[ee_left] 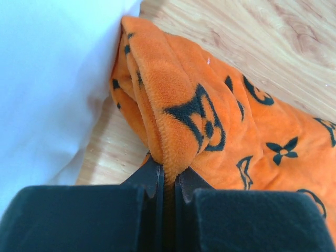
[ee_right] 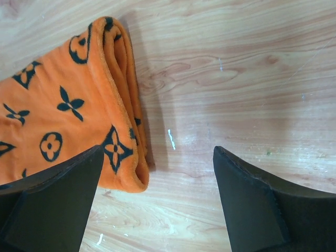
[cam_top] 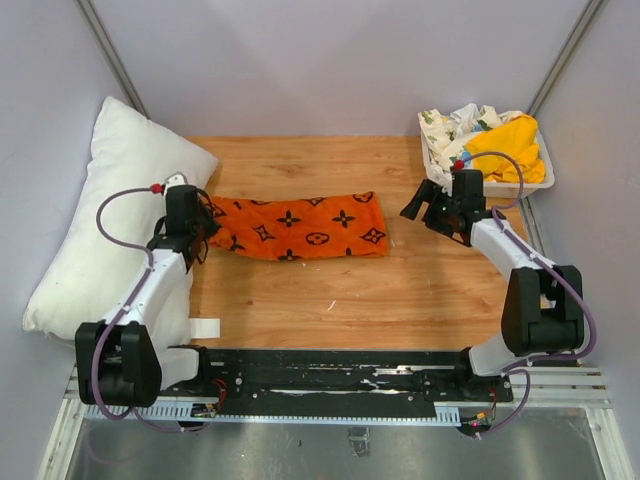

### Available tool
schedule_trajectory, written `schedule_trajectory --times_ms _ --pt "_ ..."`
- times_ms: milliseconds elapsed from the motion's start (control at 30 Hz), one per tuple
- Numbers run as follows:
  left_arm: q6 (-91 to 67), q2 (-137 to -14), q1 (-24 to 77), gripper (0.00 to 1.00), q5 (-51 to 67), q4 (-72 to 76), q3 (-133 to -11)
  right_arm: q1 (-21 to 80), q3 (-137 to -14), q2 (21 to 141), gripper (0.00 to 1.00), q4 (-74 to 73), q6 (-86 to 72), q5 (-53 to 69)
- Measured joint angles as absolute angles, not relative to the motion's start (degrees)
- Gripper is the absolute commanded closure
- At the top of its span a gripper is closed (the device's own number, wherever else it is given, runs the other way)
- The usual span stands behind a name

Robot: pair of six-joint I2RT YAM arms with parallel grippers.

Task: Remove the pillowcase from the pillow
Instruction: Fold the pillowcase at the center of the board.

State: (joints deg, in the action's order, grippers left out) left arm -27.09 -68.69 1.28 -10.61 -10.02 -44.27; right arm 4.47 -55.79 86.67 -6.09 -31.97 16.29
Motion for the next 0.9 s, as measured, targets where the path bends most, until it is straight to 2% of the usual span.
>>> schedule_trajectory --times_ms 200,400,633,900 --pt "-23.0 -71.5 5.9 1.00 -17.4 -14.5 -51.4 7.2 -55.8 86.7 0.13 -7.9 -31.2 15.4" --pt "-17.8 -77.7 16.8 1.00 -24.9 -17.4 -60.6 8.2 -56.4 86.7 0.13 -9.2 -30.8 15.1" --pt "-7.3 -91.6 31.2 1.00 -34.5 -21.0 -76.0 8.2 -56.7 86.7 0.11 -10.2 -29.7 14.7" --pt "5.8 -104.5 45.8 1.00 -39.0 -21.8 -86.8 8.2 -56.7 86.7 0.09 -11.1 -29.5 14.9"
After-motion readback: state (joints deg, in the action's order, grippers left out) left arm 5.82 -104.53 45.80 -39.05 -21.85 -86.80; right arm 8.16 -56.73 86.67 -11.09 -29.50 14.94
